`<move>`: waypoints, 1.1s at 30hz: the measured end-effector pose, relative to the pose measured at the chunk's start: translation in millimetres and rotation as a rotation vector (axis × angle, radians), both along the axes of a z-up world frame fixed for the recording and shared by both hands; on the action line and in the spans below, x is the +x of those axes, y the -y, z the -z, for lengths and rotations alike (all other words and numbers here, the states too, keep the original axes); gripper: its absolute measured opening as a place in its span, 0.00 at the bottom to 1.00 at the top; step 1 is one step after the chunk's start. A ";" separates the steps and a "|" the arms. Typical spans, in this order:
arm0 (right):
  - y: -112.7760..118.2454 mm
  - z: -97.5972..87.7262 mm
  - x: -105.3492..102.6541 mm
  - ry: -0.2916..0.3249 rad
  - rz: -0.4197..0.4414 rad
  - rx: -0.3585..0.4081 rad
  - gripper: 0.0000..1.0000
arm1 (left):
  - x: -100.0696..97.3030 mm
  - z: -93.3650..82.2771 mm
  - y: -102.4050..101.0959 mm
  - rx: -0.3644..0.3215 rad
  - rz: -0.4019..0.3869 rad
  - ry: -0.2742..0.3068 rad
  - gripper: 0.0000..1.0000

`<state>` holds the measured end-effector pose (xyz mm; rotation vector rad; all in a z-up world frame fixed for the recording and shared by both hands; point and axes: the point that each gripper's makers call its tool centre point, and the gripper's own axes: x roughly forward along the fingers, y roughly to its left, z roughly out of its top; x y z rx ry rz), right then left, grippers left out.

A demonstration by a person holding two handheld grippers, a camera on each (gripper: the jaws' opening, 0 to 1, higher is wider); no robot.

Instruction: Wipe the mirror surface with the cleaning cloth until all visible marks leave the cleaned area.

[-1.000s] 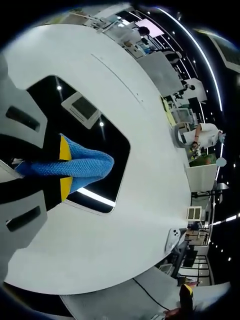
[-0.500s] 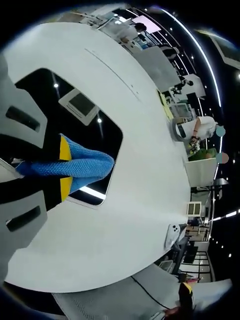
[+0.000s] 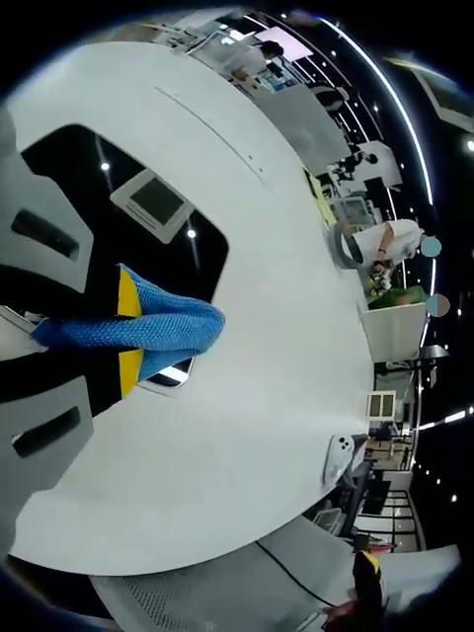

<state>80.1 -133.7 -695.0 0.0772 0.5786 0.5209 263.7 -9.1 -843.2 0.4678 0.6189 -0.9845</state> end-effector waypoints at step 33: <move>4.5 -1.5 6.9 0.011 -0.004 0.015 0.93 | -2.8 0.0 14.3 0.012 0.034 -0.008 0.06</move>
